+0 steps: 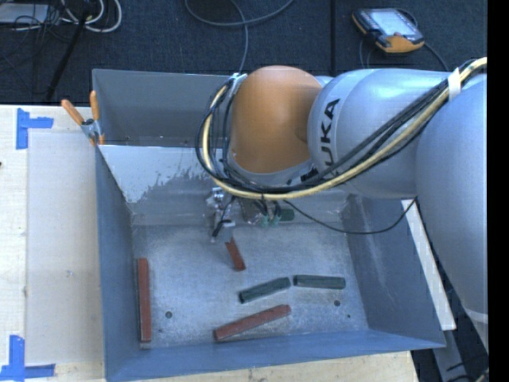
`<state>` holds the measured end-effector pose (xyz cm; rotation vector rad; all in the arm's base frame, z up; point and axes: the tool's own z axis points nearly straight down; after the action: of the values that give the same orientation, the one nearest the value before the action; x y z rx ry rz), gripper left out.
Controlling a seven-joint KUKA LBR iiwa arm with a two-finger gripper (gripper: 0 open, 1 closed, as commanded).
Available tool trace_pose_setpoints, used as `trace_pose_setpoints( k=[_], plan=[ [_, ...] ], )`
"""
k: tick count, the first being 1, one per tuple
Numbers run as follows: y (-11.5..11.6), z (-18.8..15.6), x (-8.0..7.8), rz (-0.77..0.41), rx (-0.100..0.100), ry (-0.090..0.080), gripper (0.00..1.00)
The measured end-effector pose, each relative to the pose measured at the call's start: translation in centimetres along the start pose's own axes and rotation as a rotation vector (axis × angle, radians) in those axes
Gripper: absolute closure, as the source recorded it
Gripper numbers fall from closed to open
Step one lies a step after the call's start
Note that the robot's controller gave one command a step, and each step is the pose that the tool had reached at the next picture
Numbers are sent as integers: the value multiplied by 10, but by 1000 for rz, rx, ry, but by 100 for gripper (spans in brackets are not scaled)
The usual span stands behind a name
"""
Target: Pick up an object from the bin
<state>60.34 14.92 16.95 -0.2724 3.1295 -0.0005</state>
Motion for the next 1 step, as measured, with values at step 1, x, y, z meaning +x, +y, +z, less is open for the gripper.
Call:
trace_pose_setpoints(
  k=[1],
  plan=[
    [-80,81,37,-282,-1,5,0]
  ],
)
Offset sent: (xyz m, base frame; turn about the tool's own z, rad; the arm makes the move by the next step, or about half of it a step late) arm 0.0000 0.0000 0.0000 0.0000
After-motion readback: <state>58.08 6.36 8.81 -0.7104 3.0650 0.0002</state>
